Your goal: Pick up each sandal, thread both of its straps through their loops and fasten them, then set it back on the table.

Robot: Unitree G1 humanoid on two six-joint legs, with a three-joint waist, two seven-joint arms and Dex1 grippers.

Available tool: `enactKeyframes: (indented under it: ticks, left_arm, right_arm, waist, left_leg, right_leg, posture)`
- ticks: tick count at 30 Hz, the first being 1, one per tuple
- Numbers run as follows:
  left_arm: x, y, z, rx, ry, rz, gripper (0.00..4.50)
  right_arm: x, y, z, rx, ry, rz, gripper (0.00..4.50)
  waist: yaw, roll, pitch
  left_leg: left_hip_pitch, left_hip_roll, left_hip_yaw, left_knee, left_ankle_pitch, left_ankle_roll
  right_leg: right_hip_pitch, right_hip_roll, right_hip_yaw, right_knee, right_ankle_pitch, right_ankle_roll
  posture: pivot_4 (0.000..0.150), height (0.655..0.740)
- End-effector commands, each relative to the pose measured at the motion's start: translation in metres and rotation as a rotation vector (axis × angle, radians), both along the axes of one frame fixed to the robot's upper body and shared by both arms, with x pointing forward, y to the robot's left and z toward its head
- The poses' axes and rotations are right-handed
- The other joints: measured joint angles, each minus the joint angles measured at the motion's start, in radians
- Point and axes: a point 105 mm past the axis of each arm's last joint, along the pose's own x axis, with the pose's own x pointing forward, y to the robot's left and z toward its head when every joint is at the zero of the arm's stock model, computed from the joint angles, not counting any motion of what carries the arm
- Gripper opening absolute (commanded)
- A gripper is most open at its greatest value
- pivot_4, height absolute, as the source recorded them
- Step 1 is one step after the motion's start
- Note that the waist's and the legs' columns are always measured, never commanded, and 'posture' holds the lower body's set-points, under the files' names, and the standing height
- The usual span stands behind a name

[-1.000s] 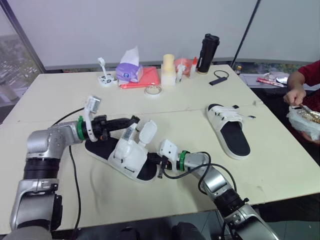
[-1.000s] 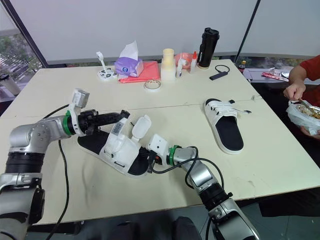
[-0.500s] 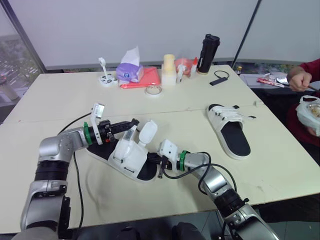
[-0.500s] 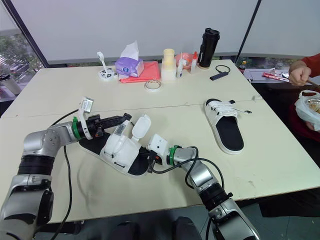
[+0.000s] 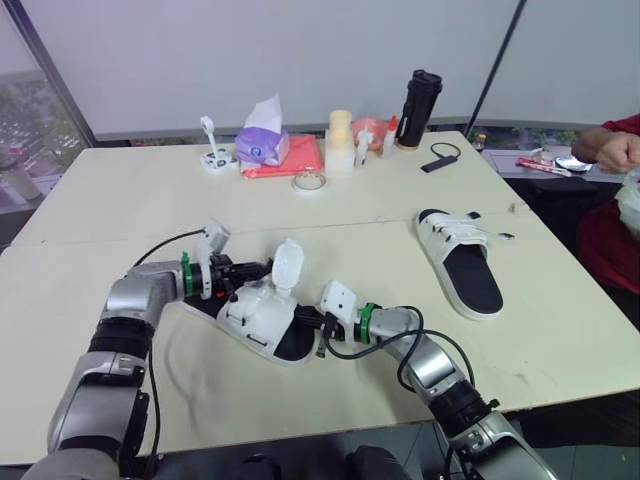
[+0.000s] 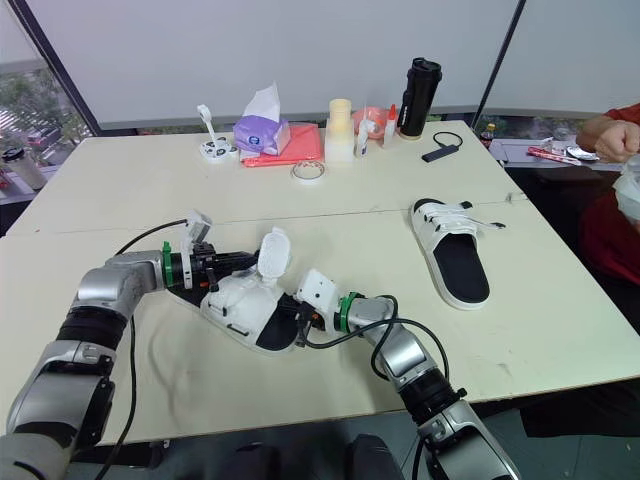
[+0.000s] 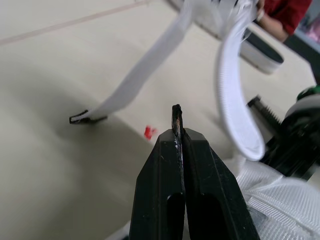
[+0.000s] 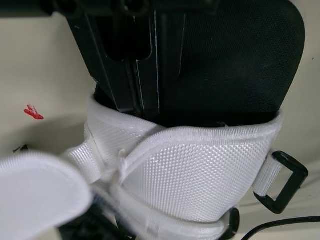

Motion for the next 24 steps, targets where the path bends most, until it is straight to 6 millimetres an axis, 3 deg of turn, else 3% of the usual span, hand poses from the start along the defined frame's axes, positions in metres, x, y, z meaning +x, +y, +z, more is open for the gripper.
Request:
enactKeyframes:
  ticks: [1,2,6,9,12,17,24]
  left_arm:
    - [0.001,-0.004,0.0,0.033,-0.005,-0.025,0.62]
    - [0.002,-0.002,0.003,0.024,-0.01,-0.018,0.89]
    - [0.008,0.012,0.025,-0.07,-0.033,0.065,2.89]
    - [0.009,0.027,0.043,-0.148,-0.038,0.127,2.89]
    - [0.006,0.041,0.048,-0.16,-0.035,0.175,2.89]
    - [-0.012,0.053,0.043,-0.149,0.018,0.172,2.89]
    - [-0.05,0.058,0.026,-0.102,0.115,0.101,2.89]
  right_arm:
    - [-0.011,-0.016,-0.053,-0.146,0.171,-0.04,0.0]
    - [-0.011,-0.016,-0.053,-0.144,0.169,-0.042,0.0]
    - [-0.008,-0.017,-0.046,-0.126,0.14,-0.062,0.0]
    - [-0.006,-0.019,-0.036,-0.12,0.091,-0.067,0.0]
    - [-0.006,-0.022,-0.025,-0.111,0.046,-0.076,0.0]
    - [-0.005,-0.027,-0.009,-0.115,-0.031,-0.1,0.0]
    - [-0.005,-0.041,0.012,-0.111,-0.098,-0.148,0.0]
  waist:
    - [0.0,0.0,0.0]
    - [-0.001,0.0,0.0]
    - [-0.002,0.0,0.0]
    - [-0.002,0.0,0.001]
    - [0.0,0.0,0.001]
    - [0.005,0.0,0.001]
    - [0.027,0.0,0.003]
  left_leg:
    - [0.0,0.0,0.0,0.0,0.0,0.0]
    - [0.0,0.0,0.0,0.0,0.0,0.0]
    - [0.0,0.0,0.0,0.0,0.0,0.0]
    - [-0.002,0.0,0.0,0.0,0.0,0.0]
    - [-0.004,0.0,-0.001,0.0,0.0,0.0]
    - [-0.018,-0.001,-0.001,0.002,0.001,-0.001]
    - [-0.019,-0.002,-0.001,0.003,0.001,-0.002]
  right_leg:
    - [0.0,0.0,0.0,0.0,0.0,0.0]
    - [0.0,0.0,0.0,0.0,0.0,0.0]
    - [0.0,0.0,0.0,0.0,0.0,0.0]
    - [-0.002,0.0,0.0,0.0,0.0,0.001]
    - [-0.004,0.0,-0.001,0.0,0.001,0.002]
    - [-0.015,-0.002,-0.002,0.001,0.002,0.004]
    - [-0.015,-0.004,-0.001,0.0,0.002,0.004]
  posture:
    - [0.15,0.74]
    - [0.15,0.74]
    - [0.15,0.74]
    - [0.15,0.74]
    - [0.15,0.74]
    - [0.15,0.74]
    - [0.15,0.74]
